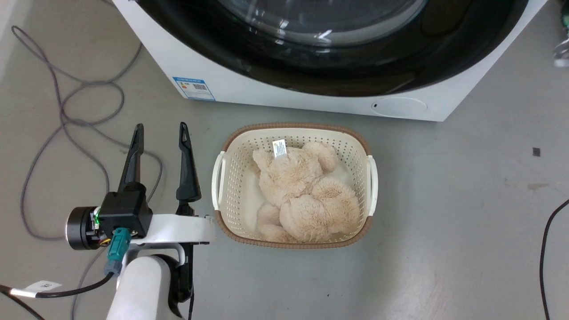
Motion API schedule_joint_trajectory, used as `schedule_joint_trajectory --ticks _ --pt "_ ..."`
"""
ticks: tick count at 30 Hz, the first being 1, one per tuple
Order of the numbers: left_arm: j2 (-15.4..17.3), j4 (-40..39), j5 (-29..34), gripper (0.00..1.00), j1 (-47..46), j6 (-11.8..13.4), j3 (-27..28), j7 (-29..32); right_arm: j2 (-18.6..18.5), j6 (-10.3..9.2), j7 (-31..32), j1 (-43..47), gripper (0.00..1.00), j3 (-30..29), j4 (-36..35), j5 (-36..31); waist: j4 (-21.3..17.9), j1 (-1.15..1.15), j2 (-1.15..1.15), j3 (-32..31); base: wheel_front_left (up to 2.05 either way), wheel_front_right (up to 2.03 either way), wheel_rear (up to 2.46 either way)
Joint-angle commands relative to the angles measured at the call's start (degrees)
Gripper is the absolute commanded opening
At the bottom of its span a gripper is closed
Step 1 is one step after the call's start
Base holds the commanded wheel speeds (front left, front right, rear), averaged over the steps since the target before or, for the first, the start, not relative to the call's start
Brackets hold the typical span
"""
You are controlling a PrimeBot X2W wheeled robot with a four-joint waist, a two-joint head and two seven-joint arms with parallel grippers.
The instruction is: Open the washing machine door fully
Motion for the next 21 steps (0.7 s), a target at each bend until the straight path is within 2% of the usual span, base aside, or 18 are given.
schedule_joint_trajectory --ticks 1,11,21 --pt "0.05 0.1 0.28 1.0 -0.14 -0.16 0.26 -0.3 2.57 0.45 1.05 1.79 0.0 1.82 -1.16 0.29 -0.24 0.0 0.0 -0.43 0.0 0.0 0.0" --pt "0.05 0.7 0.65 1.0 0.96 -0.62 0.61 -0.3 4.62 0.45 -0.71 7.05 0.0 2.4 -4.44 3.14 -1.05 0.0 0.0 -3.25 0.0 0.0 0.0" --pt "0.05 1.19 1.2 1.0 2.6 -1.23 1.13 -0.3 6.54 0.45 -5.97 12.29 0.0 1.51 -5.99 5.0 -1.4 0.0 0.0 -6.7 0.0 0.0 0.0"
